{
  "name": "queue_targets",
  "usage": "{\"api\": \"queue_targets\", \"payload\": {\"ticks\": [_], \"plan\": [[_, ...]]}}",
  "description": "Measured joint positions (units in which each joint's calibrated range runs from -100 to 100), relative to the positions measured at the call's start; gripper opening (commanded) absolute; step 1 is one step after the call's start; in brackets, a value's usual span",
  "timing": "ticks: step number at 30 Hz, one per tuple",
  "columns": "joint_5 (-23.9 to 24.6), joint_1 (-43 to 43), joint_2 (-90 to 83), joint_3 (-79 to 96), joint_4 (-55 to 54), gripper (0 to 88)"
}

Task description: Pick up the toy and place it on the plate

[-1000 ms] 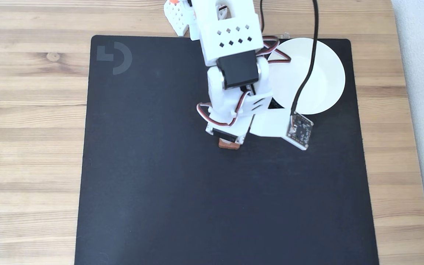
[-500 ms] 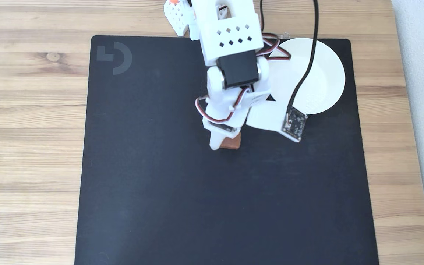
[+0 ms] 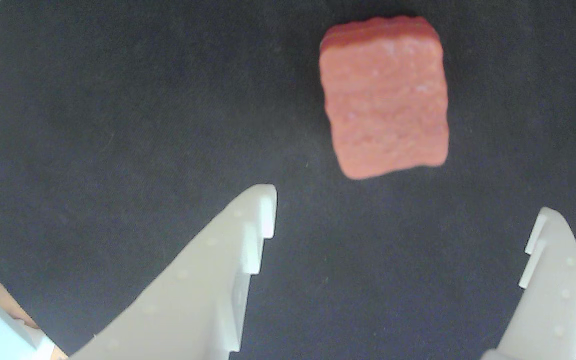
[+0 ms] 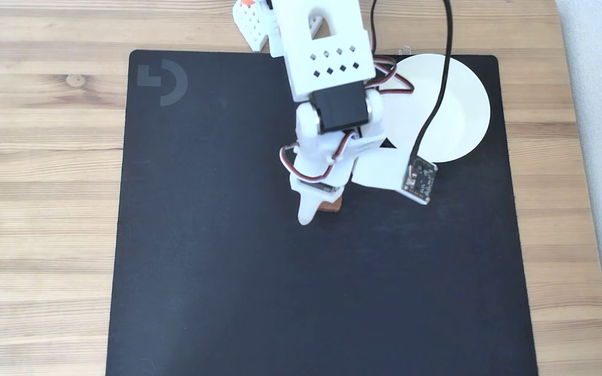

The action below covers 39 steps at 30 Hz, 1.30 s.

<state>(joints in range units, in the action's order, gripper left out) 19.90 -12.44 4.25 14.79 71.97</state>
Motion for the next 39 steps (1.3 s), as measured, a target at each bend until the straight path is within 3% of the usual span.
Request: {"api": "queue_targets", "payload": {"ticks": [39], "plan": [[-0.05,-0.67,11.32,-0.57,-8.95,35.0]]}}
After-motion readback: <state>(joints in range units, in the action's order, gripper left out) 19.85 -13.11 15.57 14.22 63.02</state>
